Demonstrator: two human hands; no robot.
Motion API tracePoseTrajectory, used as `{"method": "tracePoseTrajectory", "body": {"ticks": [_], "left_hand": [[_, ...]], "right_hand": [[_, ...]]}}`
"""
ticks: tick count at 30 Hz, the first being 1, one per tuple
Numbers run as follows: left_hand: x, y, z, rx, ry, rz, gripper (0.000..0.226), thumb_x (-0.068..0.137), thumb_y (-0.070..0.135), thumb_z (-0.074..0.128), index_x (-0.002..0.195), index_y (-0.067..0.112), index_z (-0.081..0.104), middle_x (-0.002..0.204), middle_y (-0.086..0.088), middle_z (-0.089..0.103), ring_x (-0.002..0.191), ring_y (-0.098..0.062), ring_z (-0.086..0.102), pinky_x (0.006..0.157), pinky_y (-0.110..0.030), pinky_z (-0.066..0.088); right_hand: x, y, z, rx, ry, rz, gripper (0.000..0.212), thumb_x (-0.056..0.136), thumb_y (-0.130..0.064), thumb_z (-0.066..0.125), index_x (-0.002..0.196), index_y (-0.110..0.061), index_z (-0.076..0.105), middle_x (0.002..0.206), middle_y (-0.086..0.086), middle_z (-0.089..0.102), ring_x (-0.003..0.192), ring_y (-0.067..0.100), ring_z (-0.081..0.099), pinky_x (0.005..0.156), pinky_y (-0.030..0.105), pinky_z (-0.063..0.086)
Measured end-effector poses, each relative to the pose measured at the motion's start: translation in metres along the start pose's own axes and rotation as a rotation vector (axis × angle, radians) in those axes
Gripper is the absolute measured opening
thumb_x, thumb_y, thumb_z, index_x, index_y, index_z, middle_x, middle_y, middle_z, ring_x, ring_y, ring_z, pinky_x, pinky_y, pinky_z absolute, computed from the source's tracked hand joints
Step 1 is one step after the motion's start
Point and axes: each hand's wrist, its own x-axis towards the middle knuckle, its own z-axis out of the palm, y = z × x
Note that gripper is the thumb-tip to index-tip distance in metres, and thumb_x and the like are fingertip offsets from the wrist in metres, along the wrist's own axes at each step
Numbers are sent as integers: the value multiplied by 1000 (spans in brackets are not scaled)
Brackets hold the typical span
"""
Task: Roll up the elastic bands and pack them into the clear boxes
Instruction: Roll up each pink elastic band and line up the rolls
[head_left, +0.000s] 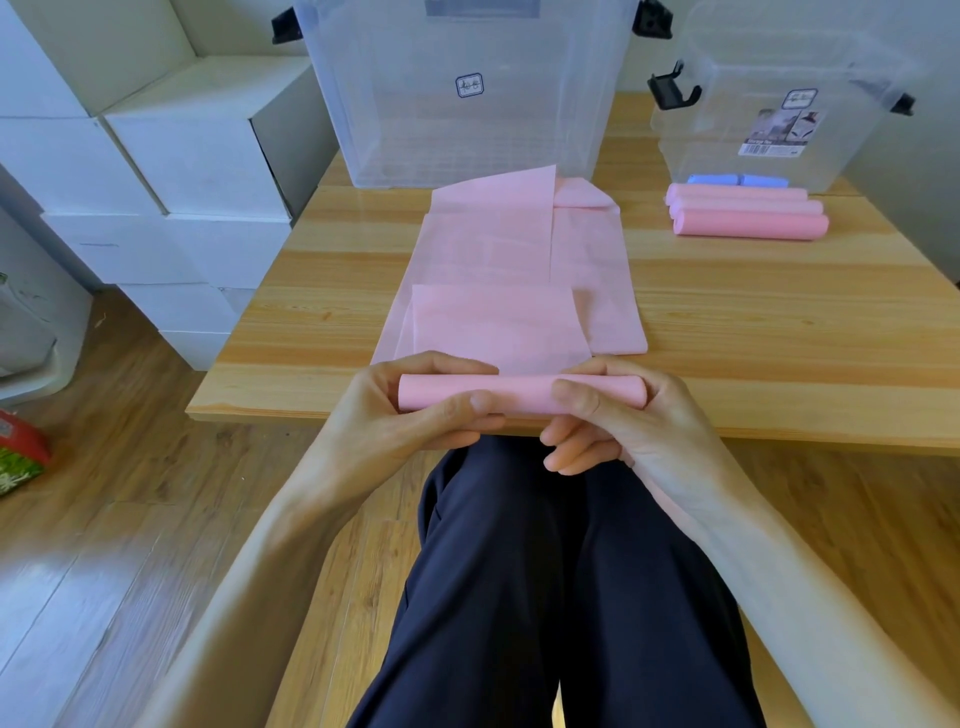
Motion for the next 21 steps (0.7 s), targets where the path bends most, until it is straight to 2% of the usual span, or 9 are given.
{"method": "tracePoseTrajectory", "body": {"ticks": [4, 8, 10, 13, 15, 17, 21], "left_hand": [[1, -2, 3, 6, 72, 5, 28, 76, 28, 70, 96, 9, 73, 90, -4, 78, 88, -15, 75, 70, -19, 57], [2, -3, 2, -8, 78, 13, 23, 74, 26, 72, 96, 17, 76, 93, -1, 77, 89, -15, 74, 70, -19, 58], [2, -3, 2, -15, 73, 20, 21, 74, 24, 72, 94, 18, 76, 92, 1, 77, 86, -13, 74, 69, -19, 57], [1, -3, 4, -9, 89, 20, 21, 75, 27, 71, 91, 15, 75, 88, 0, 77, 84, -12, 75, 67, -18, 57], [2, -3, 4, -11, 98, -1, 24, 76, 29, 70, 92, 12, 74, 87, -3, 78, 84, -15, 76, 68, -19, 58], [3, -3, 3, -8, 102, -15, 28, 76, 33, 70, 92, 10, 74, 91, -6, 78, 89, -18, 75, 71, -22, 59], [3, -5, 2, -54, 90, -2, 29, 75, 34, 69, 96, 16, 77, 101, -2, 75, 95, -17, 73, 73, -22, 58]], "right_hand": [[1, 0, -1, -6, -26, 19, 39, 71, -24, 76, 105, -8, 65, 82, 17, 75, 66, 29, 73, 58, 31, 59], [0, 1, 0, -4, -1, -1, 29, 73, -27, 75, 91, -7, 67, 77, 18, 74, 62, 30, 72, 55, 31, 59], [0, 1, 0, -8, 11, 3, 31, 72, -32, 75, 88, -6, 68, 77, 18, 74, 63, 31, 73, 55, 31, 59], [0, 0, -1, -12, -26, 31, 44, 68, -32, 77, 105, -10, 67, 85, 16, 75, 71, 31, 74, 58, 31, 60], [0, 0, -1, -18, -48, 31, 50, 68, -25, 78, 116, -17, 65, 91, 17, 75, 74, 31, 74, 60, 31, 60], [-1, 1, -1, -30, -41, 12, 40, 73, -21, 76, 111, -14, 68, 89, 16, 76, 71, 29, 74, 60, 30, 60], [-2, 4, 3, -11, 7, 13, 30, 76, -30, 72, 95, -8, 71, 79, 17, 75, 62, 30, 72, 54, 29, 58]]}}
